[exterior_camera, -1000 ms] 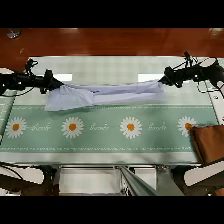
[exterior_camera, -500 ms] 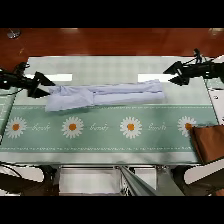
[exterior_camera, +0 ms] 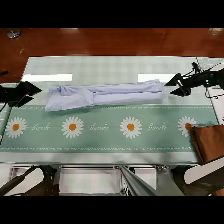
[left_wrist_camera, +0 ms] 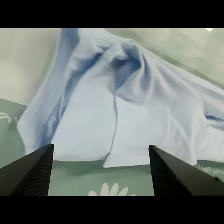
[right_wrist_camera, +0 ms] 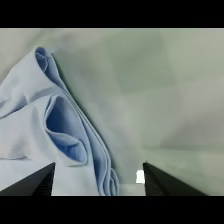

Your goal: Fold the shirts.

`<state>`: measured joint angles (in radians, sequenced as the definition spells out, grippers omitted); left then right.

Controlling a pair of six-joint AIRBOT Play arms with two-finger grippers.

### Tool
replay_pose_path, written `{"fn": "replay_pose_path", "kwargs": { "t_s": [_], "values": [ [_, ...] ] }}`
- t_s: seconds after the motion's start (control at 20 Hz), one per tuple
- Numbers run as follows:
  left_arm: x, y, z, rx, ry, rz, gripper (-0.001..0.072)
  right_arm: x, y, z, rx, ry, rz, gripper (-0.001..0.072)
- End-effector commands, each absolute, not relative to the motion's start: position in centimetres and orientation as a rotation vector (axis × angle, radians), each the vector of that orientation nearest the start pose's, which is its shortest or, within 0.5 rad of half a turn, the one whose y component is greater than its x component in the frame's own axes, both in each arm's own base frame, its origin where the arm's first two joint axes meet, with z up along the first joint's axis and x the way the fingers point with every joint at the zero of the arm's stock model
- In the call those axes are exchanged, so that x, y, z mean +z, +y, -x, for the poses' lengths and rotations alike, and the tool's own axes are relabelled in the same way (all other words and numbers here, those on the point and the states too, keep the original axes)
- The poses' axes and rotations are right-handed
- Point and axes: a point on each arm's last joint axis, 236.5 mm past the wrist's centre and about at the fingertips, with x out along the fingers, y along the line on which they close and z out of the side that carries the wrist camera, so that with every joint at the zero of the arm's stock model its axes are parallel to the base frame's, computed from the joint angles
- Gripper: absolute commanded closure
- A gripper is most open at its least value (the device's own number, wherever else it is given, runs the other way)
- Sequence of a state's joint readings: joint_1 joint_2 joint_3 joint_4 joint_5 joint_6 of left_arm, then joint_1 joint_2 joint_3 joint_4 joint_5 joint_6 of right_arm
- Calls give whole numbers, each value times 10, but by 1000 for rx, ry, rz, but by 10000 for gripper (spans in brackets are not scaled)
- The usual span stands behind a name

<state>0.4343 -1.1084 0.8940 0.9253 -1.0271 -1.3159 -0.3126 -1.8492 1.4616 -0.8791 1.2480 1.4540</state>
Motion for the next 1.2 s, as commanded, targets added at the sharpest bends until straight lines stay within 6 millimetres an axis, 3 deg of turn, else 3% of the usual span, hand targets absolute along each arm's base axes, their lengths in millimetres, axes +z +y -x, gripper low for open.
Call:
{"fn": "replay_pose_path", "kwargs": {
  "t_s": [0.0,0.1,0.15,0.2,0.25,0.3,0.35,0.4,0.55,0.65,0.75,1.0,1.15],
  "values": [
    [35,-19,-356,-176,981,630,7,-103,44,-455,265,1474,-813,82],
    [36,-55,-357,-277,1000,633,7,-105,63,-455,292,1489,-795,112],
    [37,-72,-358,-334,1005,626,7,-101,69,-457,306,1486,-782,259],
    [36,-86,-357,-369,1014,635,11,-94,73,-460,326,1479,-775,595],
    [36,-97,-357,-396,1027,636,126,-84,75,-464,349,1464,-772,687],
    [35,-107,-357,-422,1039,624,559,-71,75,-467,368,1448,-756,687],
    [38,-117,-359,-451,1039,611,674,-59,74,-468,377,1435,-732,687],
    [42,-126,-360,-484,1033,589,681,-47,69,-466,374,1422,-696,687],
    [65,-156,-367,-558,981,520,681,-10,30,-443,266,1398,-436,688],
    [79,-176,-376,-588,924,479,681,22,20,-418,235,1355,-364,688],
    [86,-202,-382,-623,888,447,681,49,20,-381,232,1314,-293,688],
    [64,-281,-387,-709,948,364,684,100,38,-311,206,1140,-324,688],
    [31,-337,-387,-694,1062,307,683,131,49,-295,219,1048,-362,688]
  ]
}}
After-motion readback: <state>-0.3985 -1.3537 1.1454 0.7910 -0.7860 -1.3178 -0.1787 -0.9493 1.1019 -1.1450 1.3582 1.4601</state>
